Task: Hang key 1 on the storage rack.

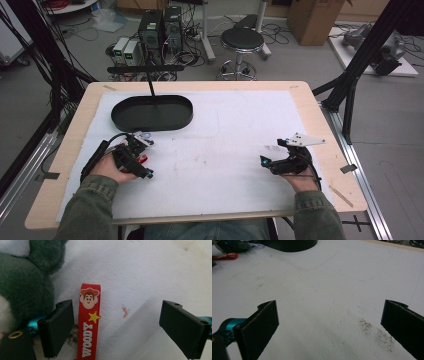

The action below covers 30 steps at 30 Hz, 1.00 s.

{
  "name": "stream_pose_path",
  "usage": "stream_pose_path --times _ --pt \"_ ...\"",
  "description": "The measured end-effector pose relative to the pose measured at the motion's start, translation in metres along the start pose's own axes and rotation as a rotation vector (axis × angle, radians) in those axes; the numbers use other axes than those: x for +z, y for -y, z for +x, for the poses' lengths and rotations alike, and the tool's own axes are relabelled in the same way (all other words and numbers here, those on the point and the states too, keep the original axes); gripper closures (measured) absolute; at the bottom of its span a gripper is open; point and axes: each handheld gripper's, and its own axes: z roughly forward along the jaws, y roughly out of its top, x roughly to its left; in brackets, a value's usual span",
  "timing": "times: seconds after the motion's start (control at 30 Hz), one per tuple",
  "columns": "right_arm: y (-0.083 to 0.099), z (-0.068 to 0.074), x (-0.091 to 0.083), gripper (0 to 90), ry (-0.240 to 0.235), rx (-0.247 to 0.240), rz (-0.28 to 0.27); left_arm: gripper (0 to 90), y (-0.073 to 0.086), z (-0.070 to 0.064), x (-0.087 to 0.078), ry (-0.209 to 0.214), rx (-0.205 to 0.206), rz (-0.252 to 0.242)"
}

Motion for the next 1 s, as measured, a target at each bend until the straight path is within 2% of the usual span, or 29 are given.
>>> stream_pose_path --times 0.1,0.2,0.37,0.47,0.5,0.57,0.6,0.63,0.87,0.93,1.0 --pt "0.000 0.000 0.000 0.5 0.000 0.000 0.000 17.4 0.000 0.002 0.003 0.002 -0.003 0.021" --pt "0.000 0.000 0.000 0.5 0.001 0.003 0.003 19.5 0.000 0.002 0.003 0.002 -0.012 0.019" --pt "0.000 0.000 0.000 0.5 0.001 0.003 0.003 34.1 0.001 0.006 -0.001 -0.038 -0.046 0.008" --pt "0.000 0.000 0.000 0.5 -0.001 0.002 0.006 40.3 0.001 0.006 -0.002 -0.051 -0.050 0.001" --pt "0.000 0.000 0.000 0.5 0.000 0.002 0.007 43.4 0.002 0.006 -0.003 -0.056 -0.057 0.001" --pt "0.000 0.000 0.000 0.6 0.000 0.002 0.007 56.3 0.002 0.007 -0.004 -0.061 -0.064 -0.004" --pt "0.000 0.000 0.000 0.6 0.000 0.002 0.007 56.3 0.002 0.008 -0.005 -0.061 -0.077 -0.009" --pt "0.000 0.000 0.000 0.6 0.002 0.002 0.006 69.1 0.002 0.008 -0.005 -0.069 -0.084 -0.014" --pt "0.000 0.000 0.000 0.5 0.006 0.007 0.013 74.6 0.003 0.002 -0.006 -0.085 -0.041 -0.025" --pt "0.000 0.000 0.001 0.6 0.006 0.006 0.009 74.7 0.003 0.002 -0.007 -0.050 -0.047 -0.026" --pt "0.000 0.000 0.001 0.5 0.003 0.005 0.008 74.7 0.003 0.003 -0.008 -0.050 -0.051 -0.024"
